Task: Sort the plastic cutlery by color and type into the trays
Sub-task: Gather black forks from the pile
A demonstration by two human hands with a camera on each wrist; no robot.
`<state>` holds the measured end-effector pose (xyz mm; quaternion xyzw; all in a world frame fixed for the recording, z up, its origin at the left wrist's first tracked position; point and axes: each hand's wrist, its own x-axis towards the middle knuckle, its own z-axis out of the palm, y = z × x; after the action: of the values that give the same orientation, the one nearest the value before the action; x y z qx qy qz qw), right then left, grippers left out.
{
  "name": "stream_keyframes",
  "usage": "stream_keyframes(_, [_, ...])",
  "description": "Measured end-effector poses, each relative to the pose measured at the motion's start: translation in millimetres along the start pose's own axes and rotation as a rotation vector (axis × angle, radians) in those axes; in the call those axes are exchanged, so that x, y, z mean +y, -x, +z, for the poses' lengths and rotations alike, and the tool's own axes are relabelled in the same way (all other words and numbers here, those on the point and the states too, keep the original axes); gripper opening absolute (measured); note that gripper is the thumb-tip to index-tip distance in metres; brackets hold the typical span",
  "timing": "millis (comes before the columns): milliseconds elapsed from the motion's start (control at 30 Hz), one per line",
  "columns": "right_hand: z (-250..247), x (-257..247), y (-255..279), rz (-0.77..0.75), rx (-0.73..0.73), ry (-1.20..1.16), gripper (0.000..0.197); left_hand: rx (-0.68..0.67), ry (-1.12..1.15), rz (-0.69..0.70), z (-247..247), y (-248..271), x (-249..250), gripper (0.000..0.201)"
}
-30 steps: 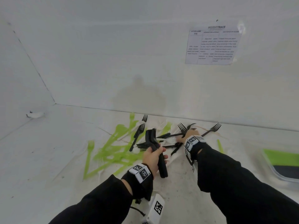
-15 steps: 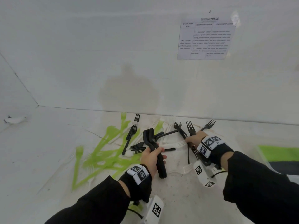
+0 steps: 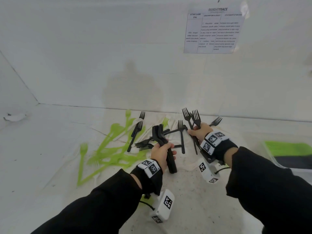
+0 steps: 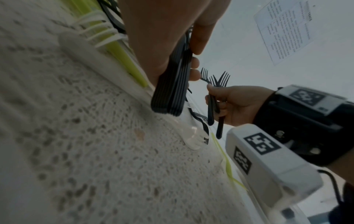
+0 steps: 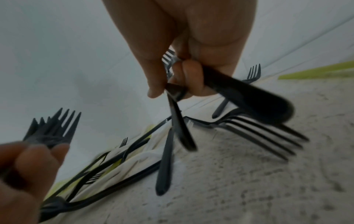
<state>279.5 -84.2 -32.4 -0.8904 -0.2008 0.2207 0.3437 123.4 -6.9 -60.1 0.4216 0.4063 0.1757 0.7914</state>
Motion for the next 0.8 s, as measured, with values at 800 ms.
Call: stream_keyframes(800, [51, -18, 62, -0.290, -0.209, -0.328, 0.018, 0.029, 0.032, 0.153, -22, -4, -2, 0.009])
